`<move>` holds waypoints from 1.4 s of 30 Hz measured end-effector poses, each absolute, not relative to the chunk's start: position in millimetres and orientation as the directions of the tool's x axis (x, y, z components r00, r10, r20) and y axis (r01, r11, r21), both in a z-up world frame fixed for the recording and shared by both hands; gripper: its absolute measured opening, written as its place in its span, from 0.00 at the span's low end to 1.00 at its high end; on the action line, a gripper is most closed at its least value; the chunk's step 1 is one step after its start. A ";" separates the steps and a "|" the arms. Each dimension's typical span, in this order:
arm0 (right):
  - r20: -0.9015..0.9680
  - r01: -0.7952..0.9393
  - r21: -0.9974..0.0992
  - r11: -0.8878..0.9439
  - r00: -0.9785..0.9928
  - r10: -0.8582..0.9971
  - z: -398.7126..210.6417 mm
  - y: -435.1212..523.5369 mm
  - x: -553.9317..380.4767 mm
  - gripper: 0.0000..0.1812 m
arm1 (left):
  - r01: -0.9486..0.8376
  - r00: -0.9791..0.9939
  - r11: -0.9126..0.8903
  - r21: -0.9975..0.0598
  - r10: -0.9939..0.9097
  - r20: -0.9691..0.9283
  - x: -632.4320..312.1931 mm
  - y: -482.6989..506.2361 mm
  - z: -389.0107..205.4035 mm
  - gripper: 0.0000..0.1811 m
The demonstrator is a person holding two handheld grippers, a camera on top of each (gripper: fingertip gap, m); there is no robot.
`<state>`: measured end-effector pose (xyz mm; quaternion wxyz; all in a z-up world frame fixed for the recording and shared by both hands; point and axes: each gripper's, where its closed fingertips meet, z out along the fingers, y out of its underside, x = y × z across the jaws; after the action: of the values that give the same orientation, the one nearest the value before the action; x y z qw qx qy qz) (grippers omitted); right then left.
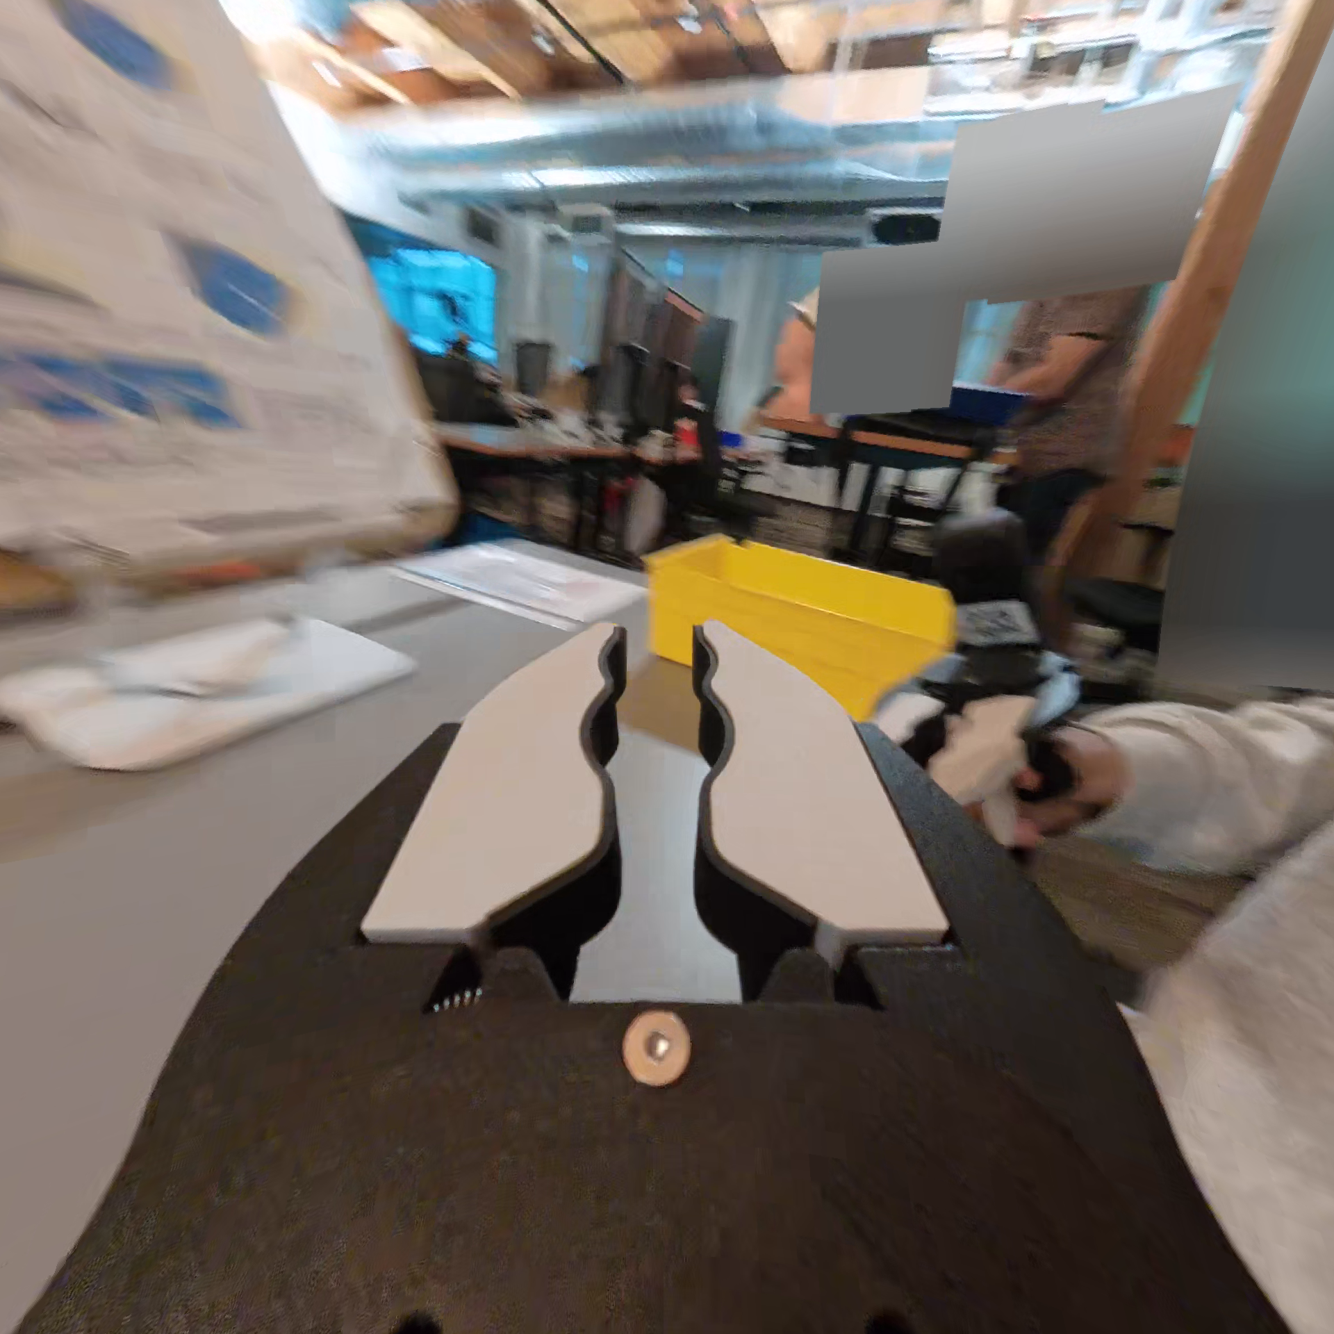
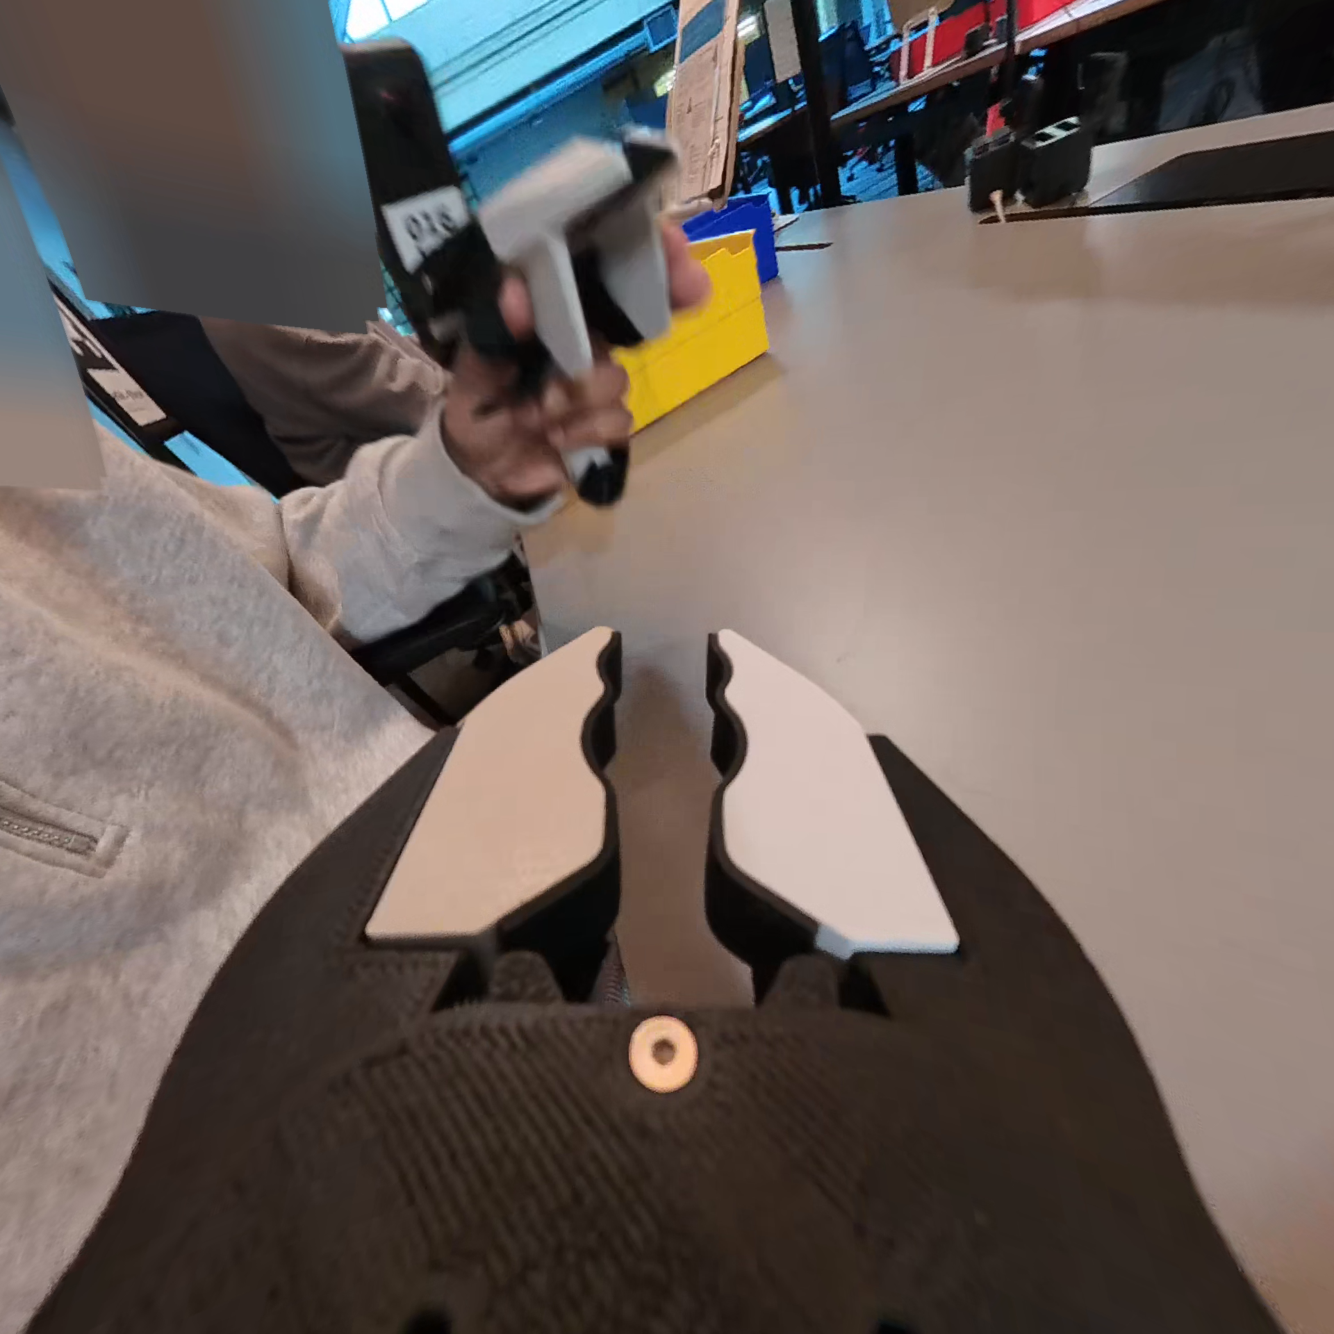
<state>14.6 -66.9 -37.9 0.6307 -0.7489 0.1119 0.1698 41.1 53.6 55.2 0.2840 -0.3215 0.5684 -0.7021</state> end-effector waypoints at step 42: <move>-0.489 -0.478 -0.867 -0.140 0.871 0.054 -42.1 -45.2 39.0 0.11 | -0.360 -0.356 0.502 -0.786 -0.853 -0.382 37.0 331.0 73.9 0.06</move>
<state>39.0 -45.2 -42.1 0.6392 -0.7257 0.1461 0.2082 37.0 331.0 73.9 0.4064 -0.3961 0.7655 -0.3032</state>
